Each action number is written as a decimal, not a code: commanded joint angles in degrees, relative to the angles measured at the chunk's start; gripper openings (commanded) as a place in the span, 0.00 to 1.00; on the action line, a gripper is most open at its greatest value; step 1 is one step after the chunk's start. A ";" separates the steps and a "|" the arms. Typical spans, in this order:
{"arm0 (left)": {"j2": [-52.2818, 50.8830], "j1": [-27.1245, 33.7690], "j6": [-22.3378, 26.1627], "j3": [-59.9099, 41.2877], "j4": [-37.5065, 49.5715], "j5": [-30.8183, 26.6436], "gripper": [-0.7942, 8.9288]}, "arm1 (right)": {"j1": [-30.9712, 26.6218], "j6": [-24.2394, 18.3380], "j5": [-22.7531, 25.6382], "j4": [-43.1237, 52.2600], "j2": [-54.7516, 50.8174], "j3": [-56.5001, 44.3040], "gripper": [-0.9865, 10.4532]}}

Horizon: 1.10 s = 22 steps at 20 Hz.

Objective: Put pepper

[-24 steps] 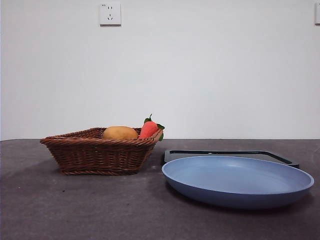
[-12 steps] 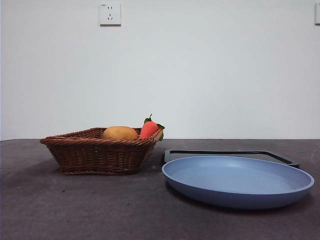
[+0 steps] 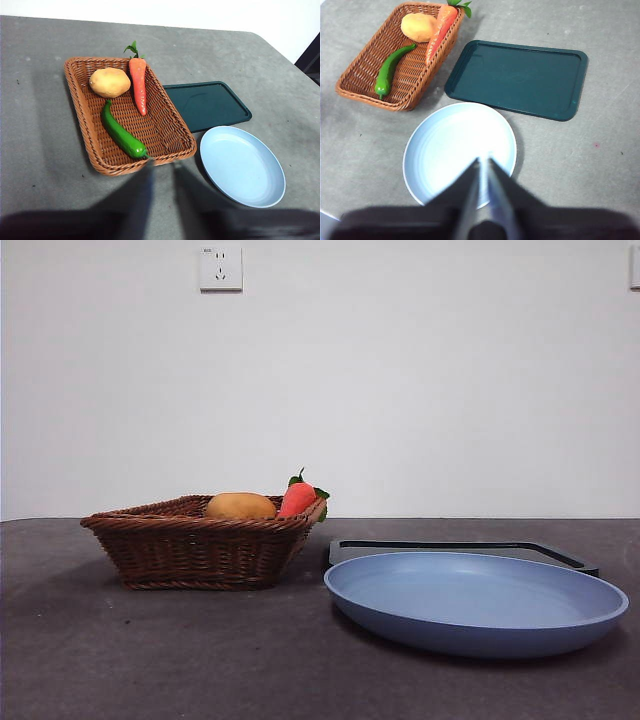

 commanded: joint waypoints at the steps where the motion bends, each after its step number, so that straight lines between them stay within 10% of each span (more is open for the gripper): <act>1: 0.22 0.11 0.79 1.11 0.31 -0.04 0.42 | 0.20 0.79 -0.07 0.39 0.28 1.01 0.32; 22: 0.24 0.11 -0.66 1.11 0.33 0.26 0.43 | 1.70 0.83 -2.86 10.80 41.77 1.01 0.37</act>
